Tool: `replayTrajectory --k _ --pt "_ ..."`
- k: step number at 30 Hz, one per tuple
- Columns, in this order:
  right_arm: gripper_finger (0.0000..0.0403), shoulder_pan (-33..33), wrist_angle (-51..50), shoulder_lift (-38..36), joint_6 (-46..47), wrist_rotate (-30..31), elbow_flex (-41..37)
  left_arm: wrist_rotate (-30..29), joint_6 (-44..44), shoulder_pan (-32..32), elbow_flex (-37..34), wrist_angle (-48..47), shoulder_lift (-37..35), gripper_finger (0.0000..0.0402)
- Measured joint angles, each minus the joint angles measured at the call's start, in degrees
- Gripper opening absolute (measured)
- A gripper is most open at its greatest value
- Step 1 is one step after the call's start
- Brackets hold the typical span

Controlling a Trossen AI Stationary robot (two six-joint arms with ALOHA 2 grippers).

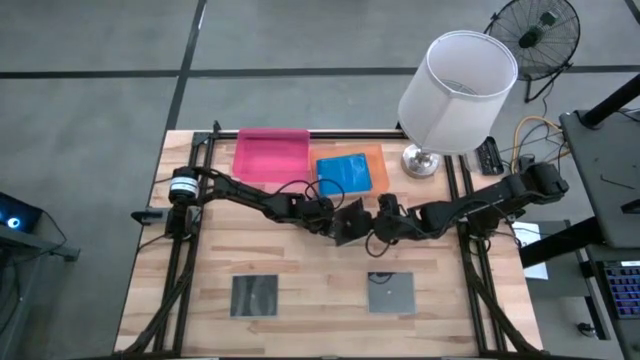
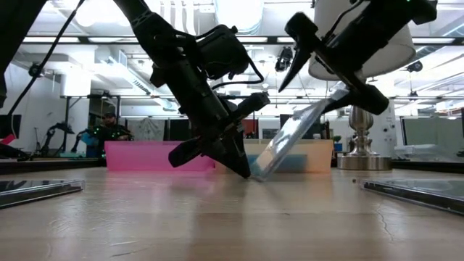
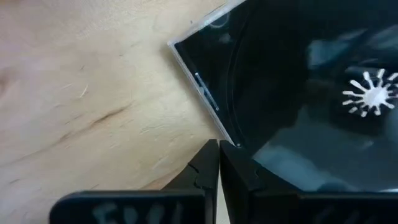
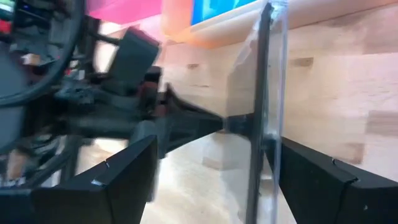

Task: Pick & place jewel cases by type
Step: Put the top black CD case into the pink bin

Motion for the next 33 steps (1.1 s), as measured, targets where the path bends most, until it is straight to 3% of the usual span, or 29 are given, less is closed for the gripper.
replayTrajectory --k 14,33 --pt "0.0289 -0.05 -1.64 0.19 -0.69 -0.27 -0.17 -0.54 0.02 0.07 -0.07 -0.37 -0.07 0.0" --pt "0.0112 -0.01 -1.87 0.18 -0.6 -0.43 -0.25 -0.7 0.02 0.13 -0.13 -0.59 -0.14 0.0"
